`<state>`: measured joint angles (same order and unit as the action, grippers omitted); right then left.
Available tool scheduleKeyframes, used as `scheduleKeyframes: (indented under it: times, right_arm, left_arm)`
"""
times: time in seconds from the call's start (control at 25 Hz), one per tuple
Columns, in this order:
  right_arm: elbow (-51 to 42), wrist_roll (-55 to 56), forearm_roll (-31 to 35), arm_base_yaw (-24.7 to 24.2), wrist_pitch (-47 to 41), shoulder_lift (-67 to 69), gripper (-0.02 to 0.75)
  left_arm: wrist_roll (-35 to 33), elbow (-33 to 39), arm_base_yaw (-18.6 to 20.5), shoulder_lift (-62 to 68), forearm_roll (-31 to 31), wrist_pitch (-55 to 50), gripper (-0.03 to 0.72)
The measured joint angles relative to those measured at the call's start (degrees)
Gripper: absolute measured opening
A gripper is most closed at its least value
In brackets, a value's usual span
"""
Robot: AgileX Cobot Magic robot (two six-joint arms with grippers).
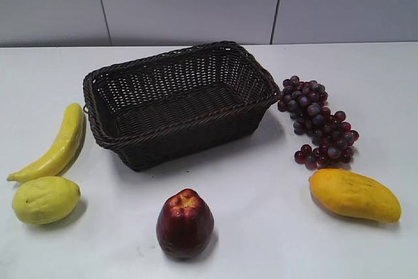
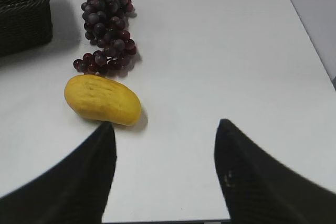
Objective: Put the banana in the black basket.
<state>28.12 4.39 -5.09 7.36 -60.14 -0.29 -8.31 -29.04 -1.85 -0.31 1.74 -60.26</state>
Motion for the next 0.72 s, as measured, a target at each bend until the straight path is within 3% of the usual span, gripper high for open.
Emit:
scheduleKeyframes:
  times: [0.72]
  right_arm:
    - [0.0, 0.0, 0.0, 0.0, 0.0, 0.0, 0.482]
  left_arm:
    - [0.0, 0.0, 0.0, 0.0, 0.0, 0.0, 0.236]
